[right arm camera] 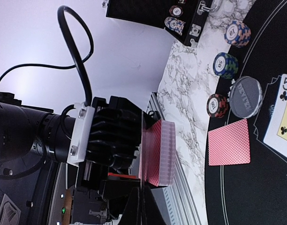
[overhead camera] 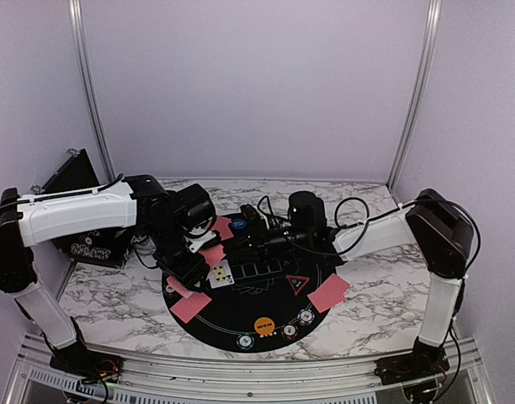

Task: Distribute texas hold em gaming equipment
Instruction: Pick up the poker card from the face-down deck piles, then flop the poker card in the community card area.

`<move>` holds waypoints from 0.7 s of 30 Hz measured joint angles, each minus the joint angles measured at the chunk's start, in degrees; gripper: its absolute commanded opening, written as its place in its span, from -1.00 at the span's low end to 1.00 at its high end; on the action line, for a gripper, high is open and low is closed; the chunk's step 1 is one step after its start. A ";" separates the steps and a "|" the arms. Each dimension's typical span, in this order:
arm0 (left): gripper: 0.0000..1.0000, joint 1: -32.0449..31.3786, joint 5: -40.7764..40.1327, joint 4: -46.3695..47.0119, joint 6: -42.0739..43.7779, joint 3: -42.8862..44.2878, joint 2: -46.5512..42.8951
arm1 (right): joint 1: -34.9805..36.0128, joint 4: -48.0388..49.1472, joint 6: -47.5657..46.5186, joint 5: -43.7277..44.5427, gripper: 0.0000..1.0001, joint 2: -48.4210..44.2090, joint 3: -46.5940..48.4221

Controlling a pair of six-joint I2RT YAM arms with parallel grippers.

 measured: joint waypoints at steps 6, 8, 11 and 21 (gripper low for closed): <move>0.16 0.00 0.00 0.00 0.00 -0.09 0.00 | -1.99 0.00 -0.07 -0.07 -1.00 -2.05 -2.27; 0.16 0.00 0.00 0.00 0.00 -0.15 0.00 | -2.62 0.00 -0.09 -0.11 -1.00 -2.91 -3.13; 0.16 0.00 0.00 0.00 0.00 -0.22 0.00 | -3.48 0.00 -0.13 -0.15 -1.00 -3.98 -4.20; 0.16 0.00 0.00 0.00 -0.02 -0.55 0.00 | -8.52 -1.84 -3.30 -0.46 -1.00 -7.54 -8.46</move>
